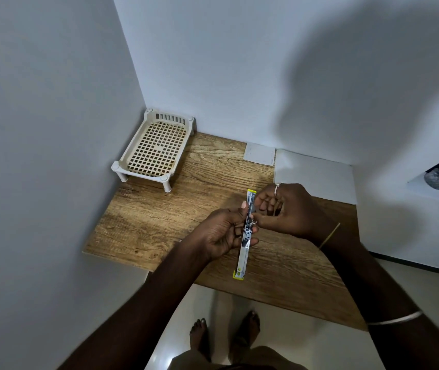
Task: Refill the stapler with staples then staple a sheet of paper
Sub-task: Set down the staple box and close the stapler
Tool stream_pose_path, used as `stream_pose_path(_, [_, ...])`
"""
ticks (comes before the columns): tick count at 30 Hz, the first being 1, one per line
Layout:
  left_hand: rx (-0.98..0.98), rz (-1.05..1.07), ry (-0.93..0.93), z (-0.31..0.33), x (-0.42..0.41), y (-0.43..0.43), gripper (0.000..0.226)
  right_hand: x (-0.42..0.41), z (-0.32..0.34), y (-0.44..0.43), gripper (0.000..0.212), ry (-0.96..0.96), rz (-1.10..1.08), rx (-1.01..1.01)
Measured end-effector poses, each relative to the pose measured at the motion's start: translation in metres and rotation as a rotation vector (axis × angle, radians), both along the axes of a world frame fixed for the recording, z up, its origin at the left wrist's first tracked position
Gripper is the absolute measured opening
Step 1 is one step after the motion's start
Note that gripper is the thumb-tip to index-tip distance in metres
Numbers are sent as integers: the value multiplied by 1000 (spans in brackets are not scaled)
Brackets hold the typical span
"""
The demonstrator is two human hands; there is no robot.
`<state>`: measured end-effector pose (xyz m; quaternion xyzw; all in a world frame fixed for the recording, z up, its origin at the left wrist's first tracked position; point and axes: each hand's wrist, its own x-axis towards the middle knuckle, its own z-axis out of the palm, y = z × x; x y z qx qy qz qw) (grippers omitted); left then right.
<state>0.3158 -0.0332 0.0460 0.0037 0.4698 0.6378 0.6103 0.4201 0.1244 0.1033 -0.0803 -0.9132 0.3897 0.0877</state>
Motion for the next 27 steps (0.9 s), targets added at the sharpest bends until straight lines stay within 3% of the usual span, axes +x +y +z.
stream_pose_path(27, [-5, -19, -2, -3, 1, 4, 20, -20, 32, -2, 14, -311, 131, 224])
